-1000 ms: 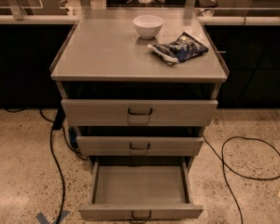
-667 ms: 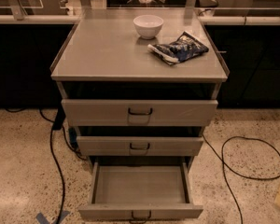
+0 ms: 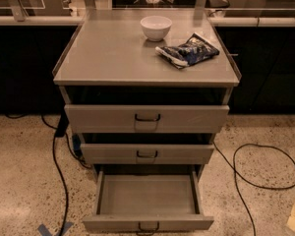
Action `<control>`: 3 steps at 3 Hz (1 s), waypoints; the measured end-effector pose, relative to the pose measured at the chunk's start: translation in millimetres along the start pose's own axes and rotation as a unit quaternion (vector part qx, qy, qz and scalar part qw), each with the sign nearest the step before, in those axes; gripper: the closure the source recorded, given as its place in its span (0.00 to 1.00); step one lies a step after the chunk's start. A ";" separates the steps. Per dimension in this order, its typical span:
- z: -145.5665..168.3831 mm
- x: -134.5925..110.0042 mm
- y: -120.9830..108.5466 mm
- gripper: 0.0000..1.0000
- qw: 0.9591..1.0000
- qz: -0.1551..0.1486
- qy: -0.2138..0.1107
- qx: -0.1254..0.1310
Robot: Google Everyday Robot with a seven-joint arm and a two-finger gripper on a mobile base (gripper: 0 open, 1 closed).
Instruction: Close bottom drawer
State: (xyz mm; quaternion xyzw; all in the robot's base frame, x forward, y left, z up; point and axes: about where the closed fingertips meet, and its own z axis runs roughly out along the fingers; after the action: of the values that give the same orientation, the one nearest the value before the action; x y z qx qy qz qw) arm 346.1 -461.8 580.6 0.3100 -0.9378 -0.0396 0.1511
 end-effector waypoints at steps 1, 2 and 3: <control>36.8 7.8 -0.6 0.00 0.998 0.023 0.031 -0.057; 36.8 7.8 -0.6 0.00 0.998 0.023 0.031 -0.057; 52.4 9.1 3.5 0.00 0.999 0.020 0.029 -0.040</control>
Offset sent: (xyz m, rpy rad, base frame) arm -0.0116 -0.0051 -0.0236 0.0294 0.0889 -0.0527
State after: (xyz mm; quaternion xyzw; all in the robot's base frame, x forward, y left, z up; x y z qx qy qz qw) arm 321.0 -465.4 533.7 0.2861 -0.9366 -0.0648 0.1915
